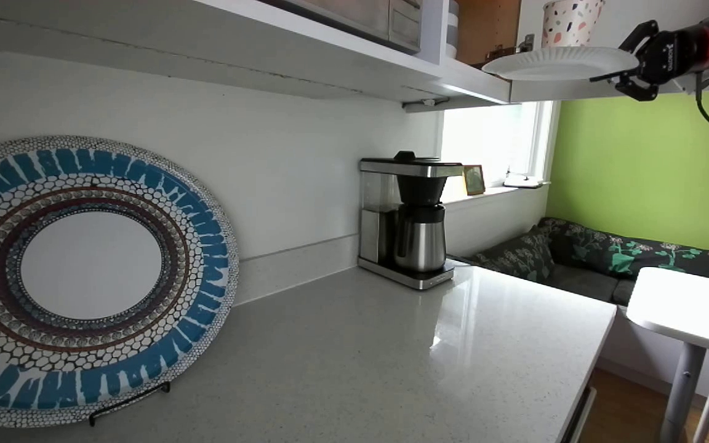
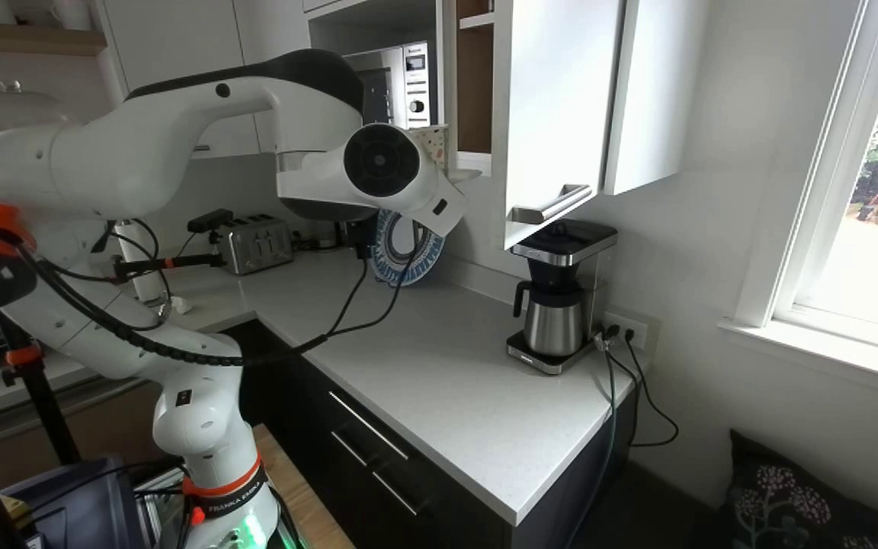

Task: Put the cup and plate on top of the table

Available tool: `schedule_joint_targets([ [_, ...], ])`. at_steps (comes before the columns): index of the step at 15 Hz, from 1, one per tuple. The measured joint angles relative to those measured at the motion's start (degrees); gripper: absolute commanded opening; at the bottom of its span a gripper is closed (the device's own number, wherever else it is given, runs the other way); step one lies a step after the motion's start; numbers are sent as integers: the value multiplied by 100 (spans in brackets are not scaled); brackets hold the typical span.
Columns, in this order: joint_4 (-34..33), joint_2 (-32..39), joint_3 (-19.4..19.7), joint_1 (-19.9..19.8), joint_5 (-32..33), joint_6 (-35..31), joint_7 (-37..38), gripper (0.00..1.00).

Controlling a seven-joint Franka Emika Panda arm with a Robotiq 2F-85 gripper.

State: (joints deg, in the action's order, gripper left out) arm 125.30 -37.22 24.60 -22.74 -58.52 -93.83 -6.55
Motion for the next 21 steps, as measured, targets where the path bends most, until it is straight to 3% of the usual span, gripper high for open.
schedule_joint_targets([
  [21, 731, 226, 144, -25, 488, 381, -809, 0],
])
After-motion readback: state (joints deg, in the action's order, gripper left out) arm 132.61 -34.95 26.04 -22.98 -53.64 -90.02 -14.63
